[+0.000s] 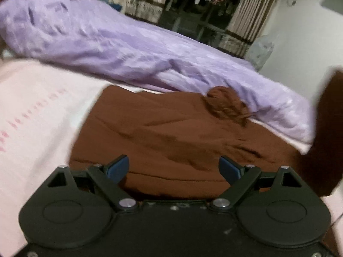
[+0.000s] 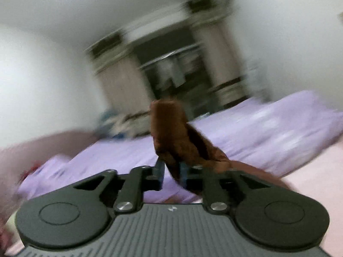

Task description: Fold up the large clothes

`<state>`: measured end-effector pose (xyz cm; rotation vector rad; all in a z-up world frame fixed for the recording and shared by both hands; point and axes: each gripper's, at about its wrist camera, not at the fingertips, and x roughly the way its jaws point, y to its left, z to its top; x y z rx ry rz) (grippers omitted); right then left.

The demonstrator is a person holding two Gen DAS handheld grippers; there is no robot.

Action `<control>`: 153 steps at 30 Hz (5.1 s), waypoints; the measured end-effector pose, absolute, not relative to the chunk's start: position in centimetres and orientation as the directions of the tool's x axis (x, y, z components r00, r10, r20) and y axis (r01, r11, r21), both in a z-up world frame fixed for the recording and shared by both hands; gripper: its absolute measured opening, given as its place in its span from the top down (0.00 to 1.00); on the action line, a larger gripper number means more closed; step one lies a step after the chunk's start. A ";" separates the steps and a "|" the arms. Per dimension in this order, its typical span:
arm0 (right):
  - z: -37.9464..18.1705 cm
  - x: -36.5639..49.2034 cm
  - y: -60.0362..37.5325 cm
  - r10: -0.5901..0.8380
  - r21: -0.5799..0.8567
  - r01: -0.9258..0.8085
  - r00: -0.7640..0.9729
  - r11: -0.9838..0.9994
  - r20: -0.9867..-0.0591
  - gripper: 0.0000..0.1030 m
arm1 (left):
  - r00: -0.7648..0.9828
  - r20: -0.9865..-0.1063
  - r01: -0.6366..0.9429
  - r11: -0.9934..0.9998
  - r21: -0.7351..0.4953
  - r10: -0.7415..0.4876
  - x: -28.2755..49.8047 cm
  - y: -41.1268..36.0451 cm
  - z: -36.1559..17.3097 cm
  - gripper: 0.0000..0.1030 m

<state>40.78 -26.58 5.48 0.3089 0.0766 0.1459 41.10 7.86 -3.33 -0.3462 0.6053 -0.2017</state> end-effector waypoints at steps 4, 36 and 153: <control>2.0 43.0 -20.5 0.217 0.209 -0.171 0.950 0.963 -0.223 0.40 | 0.745 -0.491 0.143 0.827 -0.544 -0.452 42.1 7.0 -3.4 0.12; -8.1 38.8 -39.4 0.129 0.668 0.229 0.888 0.708 -0.441 0.93 | 0.649 -0.455 0.246 0.734 -0.633 -0.610 45.9 -2.6 -4.4 0.88; -9.9 16.0 -38.8 0.241 0.605 0.140 0.830 0.784 -0.504 0.87 | 0.745 -0.584 -0.070 0.833 -0.549 -0.322 19.7 18.2 -7.6 0.80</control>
